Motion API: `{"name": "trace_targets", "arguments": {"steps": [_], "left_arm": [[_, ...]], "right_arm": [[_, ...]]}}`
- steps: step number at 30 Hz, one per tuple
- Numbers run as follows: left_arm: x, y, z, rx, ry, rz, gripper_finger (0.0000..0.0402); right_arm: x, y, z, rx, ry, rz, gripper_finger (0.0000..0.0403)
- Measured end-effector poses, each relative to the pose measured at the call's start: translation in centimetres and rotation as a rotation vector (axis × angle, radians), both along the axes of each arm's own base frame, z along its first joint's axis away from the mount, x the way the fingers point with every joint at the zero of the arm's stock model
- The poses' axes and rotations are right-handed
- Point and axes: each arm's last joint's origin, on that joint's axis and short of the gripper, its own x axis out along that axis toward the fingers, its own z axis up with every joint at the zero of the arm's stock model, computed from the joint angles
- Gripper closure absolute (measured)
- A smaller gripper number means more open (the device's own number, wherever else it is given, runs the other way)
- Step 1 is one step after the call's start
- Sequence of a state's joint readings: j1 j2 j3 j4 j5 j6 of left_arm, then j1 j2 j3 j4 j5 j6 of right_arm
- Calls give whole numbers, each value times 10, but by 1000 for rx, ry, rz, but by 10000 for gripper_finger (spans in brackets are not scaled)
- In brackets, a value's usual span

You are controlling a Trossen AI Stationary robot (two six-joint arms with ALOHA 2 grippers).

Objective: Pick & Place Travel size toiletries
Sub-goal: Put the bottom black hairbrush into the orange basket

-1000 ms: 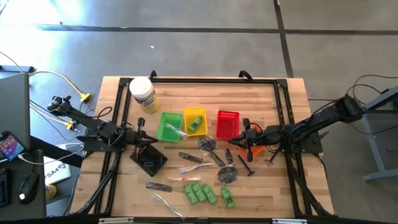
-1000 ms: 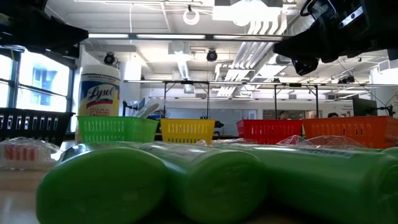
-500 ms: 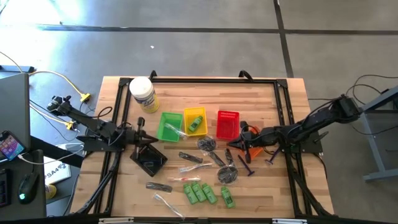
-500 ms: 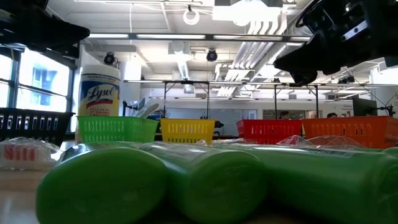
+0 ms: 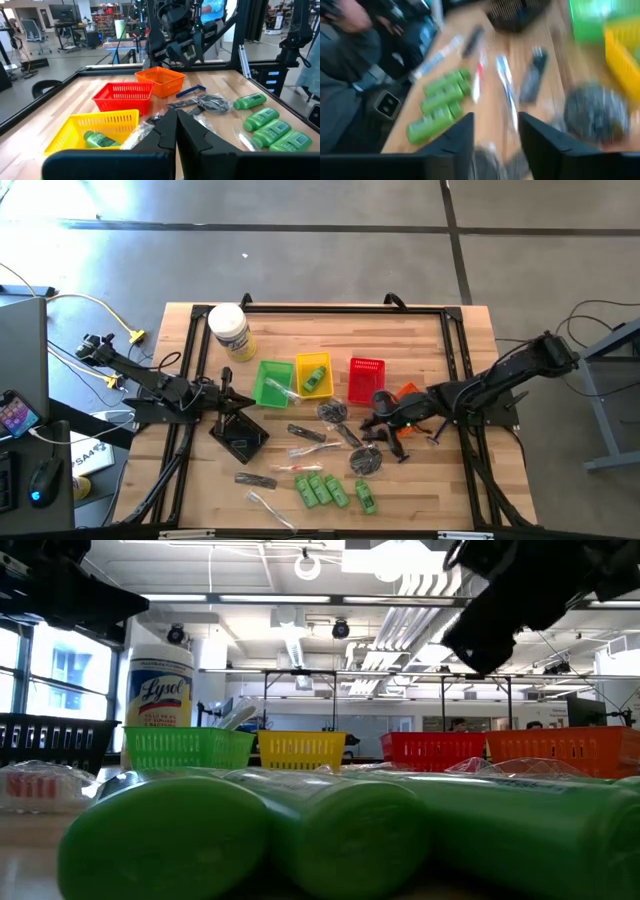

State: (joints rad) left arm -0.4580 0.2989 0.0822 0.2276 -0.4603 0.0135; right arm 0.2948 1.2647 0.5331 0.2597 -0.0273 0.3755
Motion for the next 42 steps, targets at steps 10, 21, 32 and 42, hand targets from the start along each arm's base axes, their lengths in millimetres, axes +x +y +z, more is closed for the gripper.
{"name": "trace_targets", "arguments": {"steps": [10,21,32,42], "left_arm": [[0,-1,-1,-15,16,-27,401],[0,-1,-4,-50,44,-25,401],[0,-1,-4,-50,46,-22,401],[0,-1,-6,-47,61,-22,401]], "right_arm": [[16,36,-6,4,204,122,177],[17,64,-30,7,245,45,176],[31,63,-51,-43,286,-10,176],[48,58,-52,-233,379,-16,178]]}}
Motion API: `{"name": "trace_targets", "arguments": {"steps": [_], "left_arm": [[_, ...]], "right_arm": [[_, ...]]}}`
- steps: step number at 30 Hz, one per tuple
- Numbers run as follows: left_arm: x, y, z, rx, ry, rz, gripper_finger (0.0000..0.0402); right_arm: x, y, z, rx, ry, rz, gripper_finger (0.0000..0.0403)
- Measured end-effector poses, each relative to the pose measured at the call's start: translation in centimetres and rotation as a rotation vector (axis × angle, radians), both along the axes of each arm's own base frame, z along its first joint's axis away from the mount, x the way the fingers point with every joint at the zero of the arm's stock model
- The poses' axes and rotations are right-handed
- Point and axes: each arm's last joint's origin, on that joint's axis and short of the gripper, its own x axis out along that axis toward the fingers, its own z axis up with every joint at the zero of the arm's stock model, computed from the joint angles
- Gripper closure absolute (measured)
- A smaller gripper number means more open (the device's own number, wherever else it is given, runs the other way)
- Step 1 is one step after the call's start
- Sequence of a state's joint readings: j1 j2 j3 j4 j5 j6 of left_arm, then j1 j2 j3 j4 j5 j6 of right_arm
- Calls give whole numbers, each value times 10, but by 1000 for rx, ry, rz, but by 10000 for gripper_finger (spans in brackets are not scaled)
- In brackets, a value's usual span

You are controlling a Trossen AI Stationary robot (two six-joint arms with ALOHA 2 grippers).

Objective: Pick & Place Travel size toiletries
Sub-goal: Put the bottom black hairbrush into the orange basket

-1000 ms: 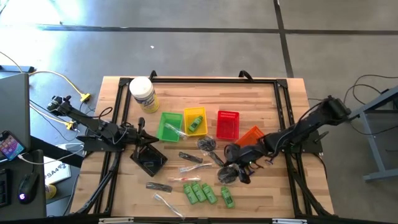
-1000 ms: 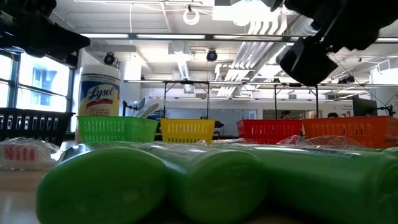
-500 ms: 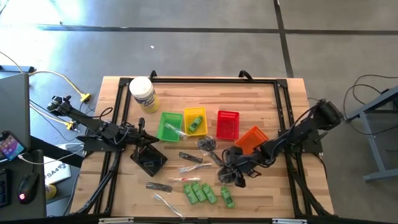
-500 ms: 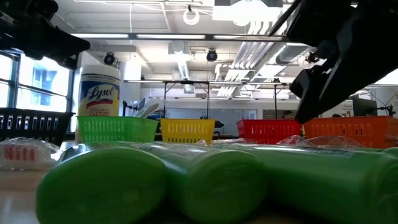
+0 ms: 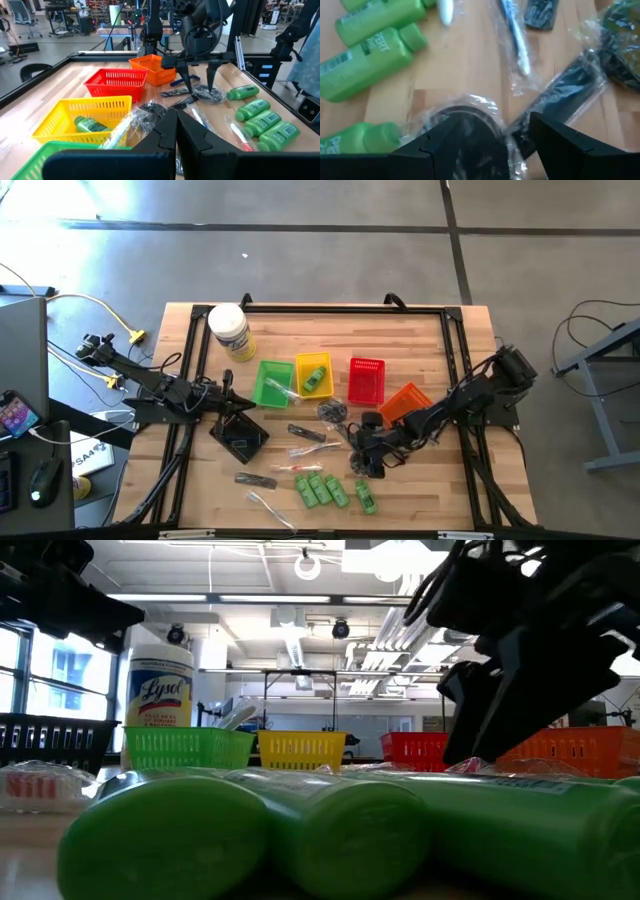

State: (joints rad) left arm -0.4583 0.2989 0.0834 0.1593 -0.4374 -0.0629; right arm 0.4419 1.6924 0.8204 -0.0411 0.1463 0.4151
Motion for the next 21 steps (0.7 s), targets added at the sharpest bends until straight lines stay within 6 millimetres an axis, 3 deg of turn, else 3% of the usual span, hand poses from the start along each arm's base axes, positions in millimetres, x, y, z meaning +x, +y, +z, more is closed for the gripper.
{"name": "trace_targets", "arguments": {"steps": [12,21], "left_arm": [[0,0,-4,-4,35,2,401],[0,0,-4,3,34,1,401]], "right_arm": [[1,-3,-1,33,27,84,237],[3,-3,-6,-6,24,84,246]]}}
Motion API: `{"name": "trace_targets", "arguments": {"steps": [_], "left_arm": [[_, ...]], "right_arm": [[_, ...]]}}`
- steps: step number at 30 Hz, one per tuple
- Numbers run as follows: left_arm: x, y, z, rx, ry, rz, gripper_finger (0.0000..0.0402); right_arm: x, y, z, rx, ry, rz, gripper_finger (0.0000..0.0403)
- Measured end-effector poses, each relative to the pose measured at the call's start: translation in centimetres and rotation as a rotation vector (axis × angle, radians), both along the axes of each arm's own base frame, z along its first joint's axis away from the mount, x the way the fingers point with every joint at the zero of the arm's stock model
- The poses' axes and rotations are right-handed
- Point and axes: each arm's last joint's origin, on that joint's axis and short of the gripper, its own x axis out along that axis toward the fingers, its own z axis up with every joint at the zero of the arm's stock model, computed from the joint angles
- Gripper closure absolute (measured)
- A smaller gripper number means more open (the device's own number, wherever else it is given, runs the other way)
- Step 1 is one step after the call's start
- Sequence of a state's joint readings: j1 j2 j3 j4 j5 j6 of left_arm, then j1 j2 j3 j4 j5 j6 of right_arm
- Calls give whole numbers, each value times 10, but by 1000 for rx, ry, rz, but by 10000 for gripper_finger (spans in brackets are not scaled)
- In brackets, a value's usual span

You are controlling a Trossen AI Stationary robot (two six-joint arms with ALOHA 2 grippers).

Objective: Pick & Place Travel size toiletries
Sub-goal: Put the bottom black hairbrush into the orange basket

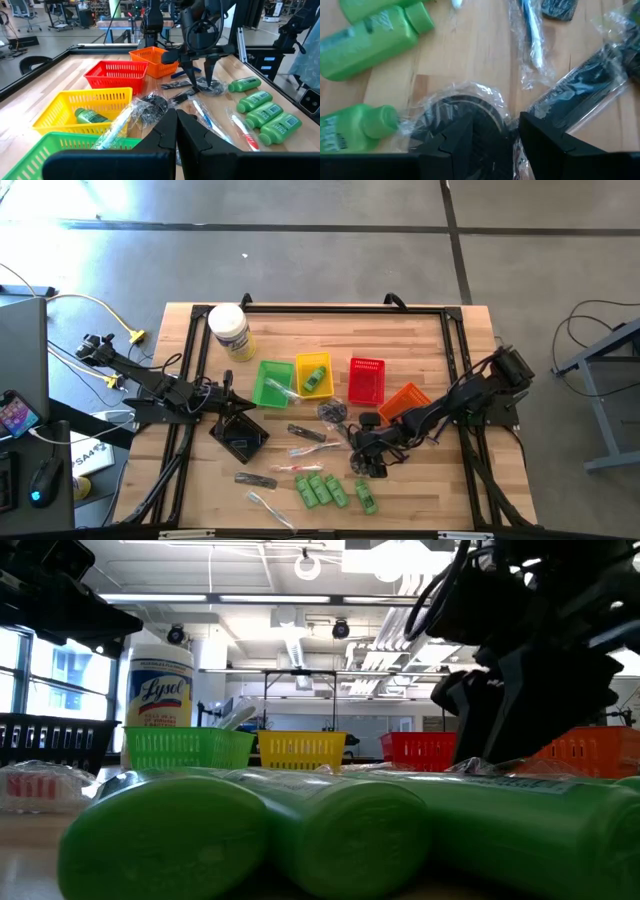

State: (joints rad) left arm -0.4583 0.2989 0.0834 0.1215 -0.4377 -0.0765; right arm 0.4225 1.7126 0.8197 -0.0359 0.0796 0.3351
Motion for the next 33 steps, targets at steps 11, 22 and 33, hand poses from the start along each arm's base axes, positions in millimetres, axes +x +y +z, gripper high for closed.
{"name": "trace_targets", "arguments": {"steps": [11,22,33], "left_arm": [[0,0,-1,27,9,-2,402],[0,0,-1,27,11,-2,402],[0,0,-2,28,17,-2,402]], "right_arm": [[7,2,-14,17,2,13,267],[7,2,-11,-47,-43,39,397],[5,8,59,-50,-338,34,400]]}}
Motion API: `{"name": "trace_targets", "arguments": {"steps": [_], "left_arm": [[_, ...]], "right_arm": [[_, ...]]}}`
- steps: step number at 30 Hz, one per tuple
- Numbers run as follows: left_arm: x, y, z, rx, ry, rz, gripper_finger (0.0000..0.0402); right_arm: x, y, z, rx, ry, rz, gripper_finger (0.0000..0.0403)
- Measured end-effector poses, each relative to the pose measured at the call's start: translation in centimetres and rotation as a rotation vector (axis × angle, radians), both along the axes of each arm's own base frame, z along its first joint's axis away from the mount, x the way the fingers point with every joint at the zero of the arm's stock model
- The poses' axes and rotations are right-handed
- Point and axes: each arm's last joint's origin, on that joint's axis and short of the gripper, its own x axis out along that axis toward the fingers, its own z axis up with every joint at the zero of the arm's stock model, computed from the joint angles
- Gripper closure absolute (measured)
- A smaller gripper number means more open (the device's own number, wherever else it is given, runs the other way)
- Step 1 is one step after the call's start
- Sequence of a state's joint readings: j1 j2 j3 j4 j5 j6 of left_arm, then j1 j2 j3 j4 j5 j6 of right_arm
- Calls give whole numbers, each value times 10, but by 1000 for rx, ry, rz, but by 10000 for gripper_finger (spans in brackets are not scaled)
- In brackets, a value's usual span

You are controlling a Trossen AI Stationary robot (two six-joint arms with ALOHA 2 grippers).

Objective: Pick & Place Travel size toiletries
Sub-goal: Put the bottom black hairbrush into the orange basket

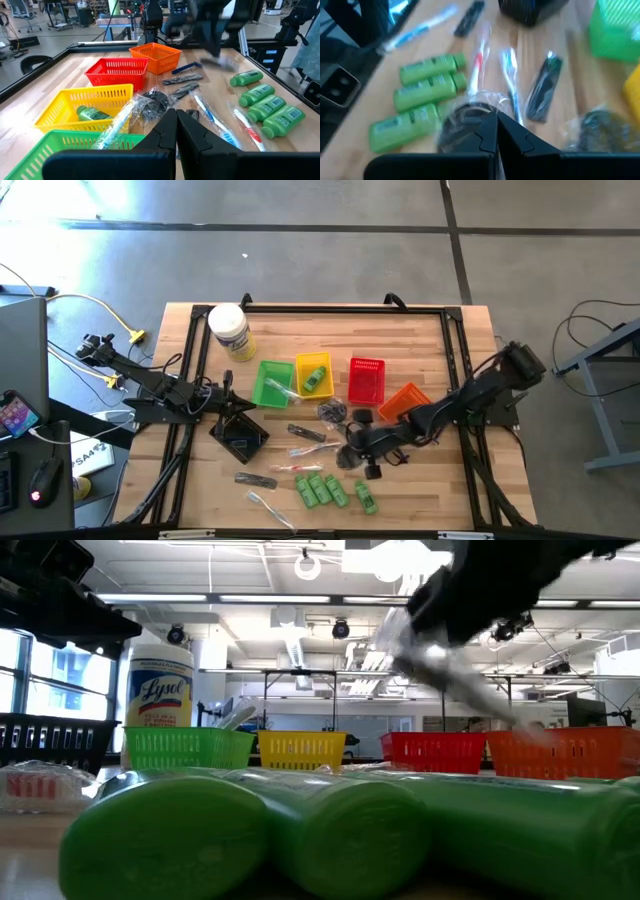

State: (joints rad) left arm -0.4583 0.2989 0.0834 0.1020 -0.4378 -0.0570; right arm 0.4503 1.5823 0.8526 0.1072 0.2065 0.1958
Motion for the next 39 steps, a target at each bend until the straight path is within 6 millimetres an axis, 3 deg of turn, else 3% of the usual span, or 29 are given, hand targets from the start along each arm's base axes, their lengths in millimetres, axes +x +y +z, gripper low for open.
{"name": "trace_targets", "arguments": {"steps": [10,17,21,28,34,39], "left_arm": [[0,0,0,-1,-1,0,401],[0,0,0,1,-1,0,402],[0,0,0,2,-1,0,401],[0,0,0,5,-1,-1,401],[0,0,0,32,-2,-3,402],[0,0,0,32,-4,-3,401]], "right_arm": [[-28,-13,73,48,-243,-11,401],[-68,-35,119,7,-367,-43,401],[-96,-49,132,16,-452,-56,401],[-148,-76,124,57,-605,-94,401],[-183,-91,90,139,-765,-51,401],[-200,-100,60,146,-801,-91,401]]}}
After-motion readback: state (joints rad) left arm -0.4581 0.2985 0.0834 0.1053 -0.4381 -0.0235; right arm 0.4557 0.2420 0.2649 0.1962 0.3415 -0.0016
